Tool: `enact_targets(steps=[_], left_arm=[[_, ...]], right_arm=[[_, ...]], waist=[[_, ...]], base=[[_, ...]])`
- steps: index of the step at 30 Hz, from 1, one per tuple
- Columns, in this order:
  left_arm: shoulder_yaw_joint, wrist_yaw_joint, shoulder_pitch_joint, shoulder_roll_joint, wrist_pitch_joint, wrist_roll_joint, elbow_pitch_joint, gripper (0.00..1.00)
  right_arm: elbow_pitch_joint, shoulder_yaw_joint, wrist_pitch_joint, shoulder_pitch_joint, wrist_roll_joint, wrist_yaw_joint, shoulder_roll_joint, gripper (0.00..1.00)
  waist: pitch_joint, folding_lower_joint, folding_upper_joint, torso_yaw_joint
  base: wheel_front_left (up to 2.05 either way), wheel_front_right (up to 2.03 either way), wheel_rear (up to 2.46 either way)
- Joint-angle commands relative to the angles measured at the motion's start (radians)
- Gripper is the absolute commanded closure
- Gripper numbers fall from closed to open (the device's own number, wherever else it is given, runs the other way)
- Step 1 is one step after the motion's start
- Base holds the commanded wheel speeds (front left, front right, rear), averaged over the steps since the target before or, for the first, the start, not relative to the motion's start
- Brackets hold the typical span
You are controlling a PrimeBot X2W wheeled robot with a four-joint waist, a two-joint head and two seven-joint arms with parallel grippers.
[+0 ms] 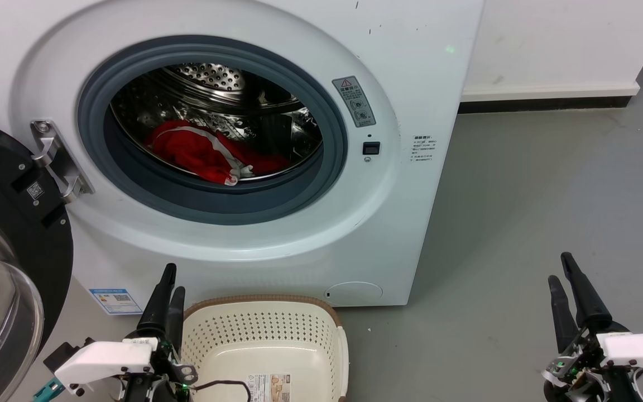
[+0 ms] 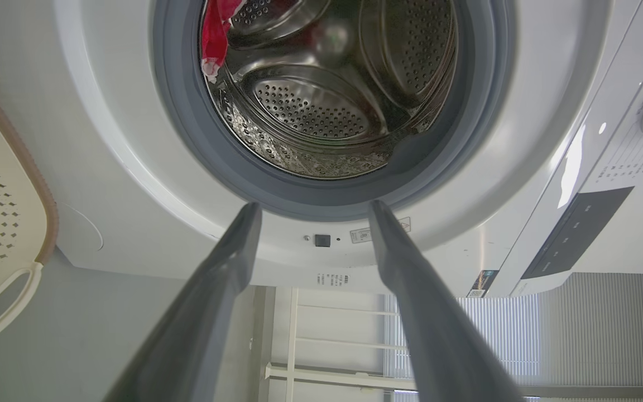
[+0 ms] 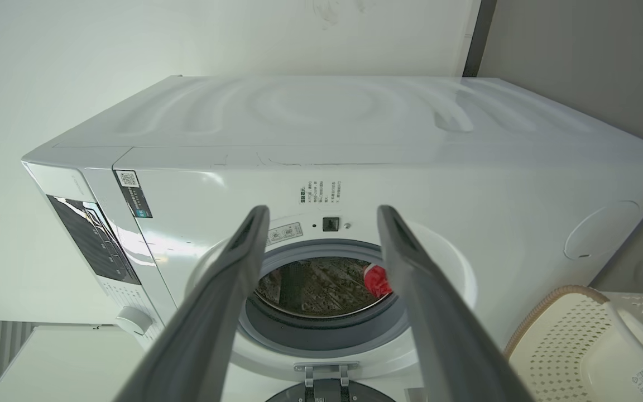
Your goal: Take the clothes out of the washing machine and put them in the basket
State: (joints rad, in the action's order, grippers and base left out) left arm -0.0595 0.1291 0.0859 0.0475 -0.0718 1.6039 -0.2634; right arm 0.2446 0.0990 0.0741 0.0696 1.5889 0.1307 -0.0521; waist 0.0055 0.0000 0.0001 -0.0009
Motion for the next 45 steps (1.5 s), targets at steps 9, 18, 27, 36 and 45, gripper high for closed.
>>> enact_targets(steps=[9, 18, 27, 36, 45], left_arm=[[0.025, 0.002, 0.038, 0.003, 0.056, -0.114, 0.065, 0.00], [0.035, 0.002, 0.043, 0.003, 0.092, -0.300, 0.087, 0.00], [0.071, -0.025, 0.045, 0.003, 0.126, -0.489, 0.100, 0.00], [0.118, -0.055, 0.050, 0.003, 0.157, -0.665, 0.093, 0.00], [0.149, -0.075, 0.058, 0.003, 0.181, -0.806, 0.077, 0.00]], right_arm=[[-0.070, -0.011, -0.057, -0.010, -0.187, 0.000, 0.000, 0.00], [-0.112, -0.015, -0.093, -0.026, -0.412, 0.000, 0.000, 0.00], [-0.149, -0.024, -0.127, -0.045, -0.652, 0.000, 0.001, 0.00], [-0.176, -0.030, -0.158, -0.070, -0.843, 0.000, 0.001, 0.00], [-0.185, -0.033, -0.183, -0.086, -0.989, 0.000, 0.001, 0.00]], waist=[[0.003, 0.0000, -0.0001, -0.003], [0.003, 0.0000, -0.0001, -0.007], [0.002, 0.0000, -0.0001, -0.007], [-0.003, 0.0000, -0.0001, -0.003], [-0.007, 0.0000, -0.0001, 0.002]], base=[[0.00, 0.00, 0.00], [0.00, 0.00, 0.00], [0.00, 0.00, 0.00], [0.00, 0.00, 0.00], [0.00, 0.00, 0.00]])
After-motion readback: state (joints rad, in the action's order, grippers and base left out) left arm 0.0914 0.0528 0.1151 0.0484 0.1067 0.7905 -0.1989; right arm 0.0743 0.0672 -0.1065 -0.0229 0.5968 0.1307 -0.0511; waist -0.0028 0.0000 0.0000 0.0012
